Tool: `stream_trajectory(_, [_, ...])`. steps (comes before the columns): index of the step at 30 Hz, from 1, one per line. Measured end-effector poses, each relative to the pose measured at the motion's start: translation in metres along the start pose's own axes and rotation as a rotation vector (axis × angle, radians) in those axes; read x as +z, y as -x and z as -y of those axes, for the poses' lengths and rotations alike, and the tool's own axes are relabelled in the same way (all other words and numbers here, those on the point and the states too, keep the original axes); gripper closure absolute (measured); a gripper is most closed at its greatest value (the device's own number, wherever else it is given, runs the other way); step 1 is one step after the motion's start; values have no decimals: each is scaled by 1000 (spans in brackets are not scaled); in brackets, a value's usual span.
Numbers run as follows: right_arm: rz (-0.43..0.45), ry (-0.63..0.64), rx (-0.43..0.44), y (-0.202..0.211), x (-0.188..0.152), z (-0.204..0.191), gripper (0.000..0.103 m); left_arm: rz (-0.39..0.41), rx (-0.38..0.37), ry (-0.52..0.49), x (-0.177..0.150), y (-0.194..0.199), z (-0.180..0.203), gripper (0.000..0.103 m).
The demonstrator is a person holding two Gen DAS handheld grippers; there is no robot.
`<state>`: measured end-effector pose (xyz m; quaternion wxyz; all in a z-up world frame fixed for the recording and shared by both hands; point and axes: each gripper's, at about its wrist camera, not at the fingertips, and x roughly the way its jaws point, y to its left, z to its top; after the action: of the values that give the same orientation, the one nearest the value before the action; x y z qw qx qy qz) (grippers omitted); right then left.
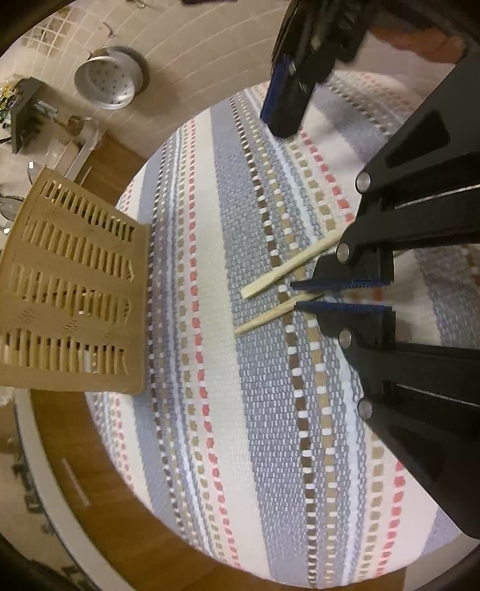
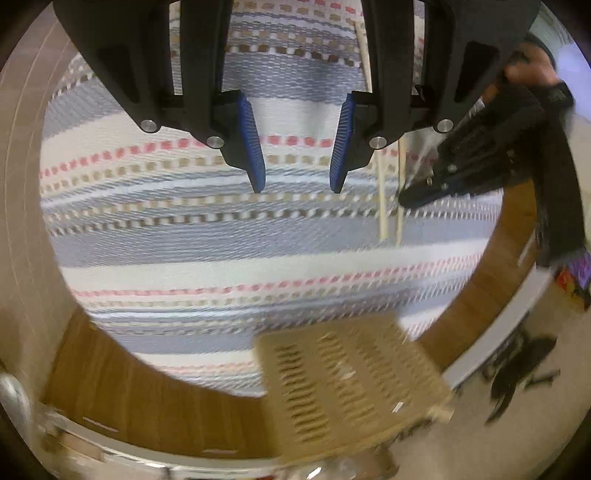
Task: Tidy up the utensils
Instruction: 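Grasp a wooden chopstick with the right tool while the left tool grasps the other chopstick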
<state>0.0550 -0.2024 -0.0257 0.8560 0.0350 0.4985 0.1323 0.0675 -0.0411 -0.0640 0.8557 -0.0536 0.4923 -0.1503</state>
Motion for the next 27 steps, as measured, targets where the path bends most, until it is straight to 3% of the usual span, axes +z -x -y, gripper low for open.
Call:
stream_trajectory(4, [-91, 86, 47, -23, 8, -28, 70, -71, -103, 32, 2, 0, -26, 103])
stream_trajectory(7, [-125, 130, 48, -39, 15, -46, 78, -89, -131, 50, 2, 3, -41, 103])
stream_trajectory(10, [-160, 155, 48, -52, 20, -60, 84, -97, -227, 109, 4, 6, -57, 103])
stream_trajectory(13, [-163, 191, 8, -61, 22, -73, 84, -80, -255, 128, 5, 9, -66, 103])
stream_trajectory(16, [-157, 232, -64, -63, 20, -80, 98, -68, -270, 138, 7, 10, -68, 103])
stream_trajectory(18, [-157, 242, -90, -62, 19, -81, 99, -71, -289, 147, 10, 8, -65, 101])
stream_trajectory(23, [-125, 192, -165, -46, 18, -52, 99, -77, -241, 115, 14, -3, -39, 83])
stream_trajectory(27, [-139, 154, -212, -41, 17, -27, 99, -59, -136, 48, 15, -6, -16, 81])
